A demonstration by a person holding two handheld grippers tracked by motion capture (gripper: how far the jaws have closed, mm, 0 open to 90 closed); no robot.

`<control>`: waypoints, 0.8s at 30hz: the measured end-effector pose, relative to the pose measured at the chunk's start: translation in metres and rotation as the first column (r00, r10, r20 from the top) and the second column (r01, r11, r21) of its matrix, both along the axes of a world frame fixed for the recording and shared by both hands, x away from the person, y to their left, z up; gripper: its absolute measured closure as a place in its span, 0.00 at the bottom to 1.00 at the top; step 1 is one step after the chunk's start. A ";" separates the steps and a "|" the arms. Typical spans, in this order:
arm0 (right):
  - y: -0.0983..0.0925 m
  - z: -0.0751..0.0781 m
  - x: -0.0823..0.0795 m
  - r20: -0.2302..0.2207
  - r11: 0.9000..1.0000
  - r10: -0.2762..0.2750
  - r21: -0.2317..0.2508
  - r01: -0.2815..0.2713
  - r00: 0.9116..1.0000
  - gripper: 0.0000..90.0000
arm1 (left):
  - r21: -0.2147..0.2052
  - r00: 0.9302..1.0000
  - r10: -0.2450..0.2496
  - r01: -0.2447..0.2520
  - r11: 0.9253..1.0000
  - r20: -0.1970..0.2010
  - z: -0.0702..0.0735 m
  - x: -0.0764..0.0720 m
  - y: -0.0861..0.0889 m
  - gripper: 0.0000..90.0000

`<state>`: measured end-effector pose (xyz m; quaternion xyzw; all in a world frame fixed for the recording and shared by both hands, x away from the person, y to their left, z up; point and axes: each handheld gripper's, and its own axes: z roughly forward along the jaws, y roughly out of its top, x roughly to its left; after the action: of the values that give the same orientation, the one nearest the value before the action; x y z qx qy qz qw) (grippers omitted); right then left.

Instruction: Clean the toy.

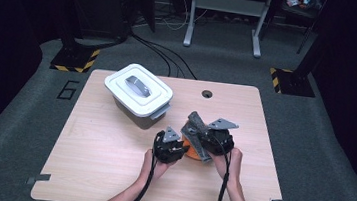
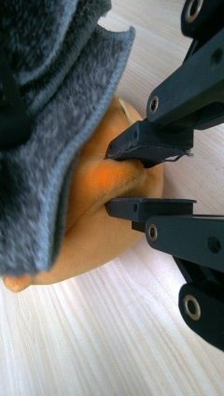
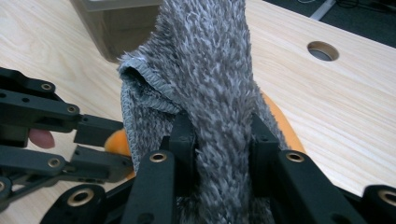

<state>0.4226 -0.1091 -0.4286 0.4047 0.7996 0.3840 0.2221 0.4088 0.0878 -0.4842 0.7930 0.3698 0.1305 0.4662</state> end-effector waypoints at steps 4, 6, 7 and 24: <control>-0.012 -0.002 -0.001 -0.002 1.000 -0.024 0.010 0.024 1.000 0.77 | -0.001 1.000 -0.001 0.001 1.000 0.001 0.000 0.000 0.000 0.80; -0.019 -0.003 -0.001 -0.004 0.999 -0.040 0.015 0.040 0.999 0.76 | -0.001 1.000 0.000 0.000 1.000 0.002 0.000 0.000 0.000 0.80; -0.022 -0.004 0.000 -0.008 0.999 -0.049 0.020 0.049 0.999 0.76 | 0.000 1.000 -0.001 0.001 1.000 0.003 0.000 0.001 0.000 0.80; -0.074 -0.035 0.013 -0.110 0.980 -0.177 0.076 0.185 0.978 0.76 | 0.001 1.000 -0.007 0.007 1.000 0.002 0.000 0.001 0.000 0.80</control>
<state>0.4355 -0.1829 -0.4631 0.5042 0.7526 0.3748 0.1972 0.4102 0.0880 -0.4843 0.7944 0.3667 0.1298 0.4666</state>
